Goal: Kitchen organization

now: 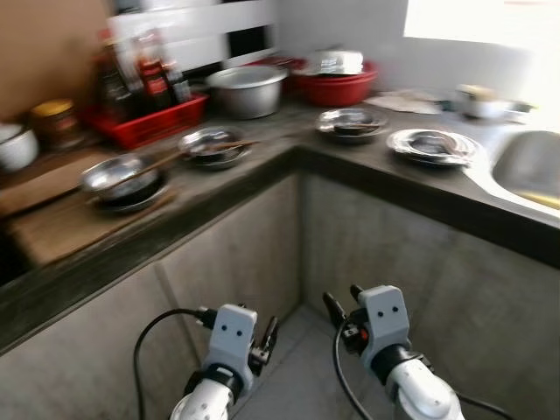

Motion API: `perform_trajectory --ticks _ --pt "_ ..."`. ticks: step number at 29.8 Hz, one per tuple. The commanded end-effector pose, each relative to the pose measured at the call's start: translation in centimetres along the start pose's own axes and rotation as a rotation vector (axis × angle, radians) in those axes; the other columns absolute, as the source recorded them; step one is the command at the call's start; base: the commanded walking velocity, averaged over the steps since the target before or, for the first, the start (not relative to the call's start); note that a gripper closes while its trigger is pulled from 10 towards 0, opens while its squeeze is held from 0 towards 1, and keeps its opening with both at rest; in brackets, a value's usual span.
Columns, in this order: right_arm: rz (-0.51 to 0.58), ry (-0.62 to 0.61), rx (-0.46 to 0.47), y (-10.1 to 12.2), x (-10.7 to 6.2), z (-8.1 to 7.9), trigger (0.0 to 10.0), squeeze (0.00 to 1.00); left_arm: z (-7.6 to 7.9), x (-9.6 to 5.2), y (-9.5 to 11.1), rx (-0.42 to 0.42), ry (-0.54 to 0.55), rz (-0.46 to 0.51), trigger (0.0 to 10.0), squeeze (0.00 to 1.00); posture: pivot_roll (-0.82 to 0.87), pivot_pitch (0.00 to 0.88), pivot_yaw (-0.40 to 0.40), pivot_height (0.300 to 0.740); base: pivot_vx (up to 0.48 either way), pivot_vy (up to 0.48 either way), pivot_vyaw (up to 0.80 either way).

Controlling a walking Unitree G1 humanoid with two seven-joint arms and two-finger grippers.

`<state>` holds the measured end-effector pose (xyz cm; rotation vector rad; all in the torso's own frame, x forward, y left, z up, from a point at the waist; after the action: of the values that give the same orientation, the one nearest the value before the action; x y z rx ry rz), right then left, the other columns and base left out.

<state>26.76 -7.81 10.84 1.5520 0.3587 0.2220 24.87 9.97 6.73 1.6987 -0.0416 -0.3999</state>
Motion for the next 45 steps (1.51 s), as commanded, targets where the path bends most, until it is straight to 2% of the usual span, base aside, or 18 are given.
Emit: perform_trajectory --ticks 1,5,10,15,19,30,34,38,41,45 --pt "0.002 -0.008 -0.024 -0.2 -0.3 0.5 10.0 0.0 0.8 0.2 0.0 -0.005 -0.022 -0.02 10.0 0.0 0.01 0.0 -0.011 0.74 0.356 0.0 0.8" --pt "0.038 -0.008 -0.062 0.3 -0.4 0.4 10.0 0.0 0.9 0.3 0.1 0.006 -0.021 -0.016 10.0 0.0 0.01 0.0 -0.011 0.74 0.367 0.0 0.8" --pt "-0.002 -0.006 -0.02 0.0 -0.2 0.4 10.0 0.0 1.1 0.3 0.6 -0.012 -0.033 0.016 10.0 0.0 0.01 0.0 -0.009 0.74 0.359 0.0 0.8" --pt "0.006 -0.017 -0.009 0.1 0.2 0.8 10.0 0.0 1.1 0.2 0.6 -0.018 -0.031 0.017 10.0 0.0 0.01 0.0 -0.011 0.74 0.352 0.0 0.75" --pt "0.002 -0.041 -0.003 0.0 0.5 1.6 10.0 0.0 1.0 0.1 0.5 -0.02 -0.028 0.008 10.0 0.0 0.02 0.0 -0.014 0.74 0.0 0.0 0.0" --pt "0.028 -0.049 -0.012 0.7 1.0 2.2 10.0 0.0 1.0 0.1 0.5 -0.027 -0.026 0.012 10.0 0.0 0.02 0.0 -0.016 0.74 0.0 0.0 0.0" --pt "0.034 -0.034 -0.043 0.9 1.3 2.3 10.0 0.0 1.0 0.1 0.6 -0.029 -0.022 0.015 10.0 0.0 0.03 0.0 -0.02 0.74 0.0 0.0 0.8" --pt "0.049 -0.055 -0.025 1.4 2.0 2.9 10.0 0.0 0.9 0.1 0.7 -0.028 -0.017 0.026 10.0 0.0 0.03 0.0 -0.025 0.74 0.0 0.0 0.8" --pt "0.061 -0.093 -0.01 2.0 2.6 4.1 10.0 0.0 0.8 0.1 0.9 -0.035 -0.005 0.033 10.0 0.0 0.03 0.0 -0.025 0.74 0.204 0.0 0.0" --pt "0.063 -0.104 -0.039 2.1 2.9 4.7 10.0 0.0 0.9 0.2 0.6 -0.045 -0.006 0.01 10.0 0.0 0.03 0.0 -0.027 0.74 0.0 0.0 0.0"
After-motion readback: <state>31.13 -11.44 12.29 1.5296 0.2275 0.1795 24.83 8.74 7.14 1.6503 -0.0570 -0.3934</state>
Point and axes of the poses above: a point about 5 cm out from each wrist's last joint towards the gripper, its own x axis pointing out of the wrist towards the gripper, its own y axis along the axis of the wrist's last joint, z = x × y, the point moved 5 cm from there along x, pointing out of the wrist towards the gripper
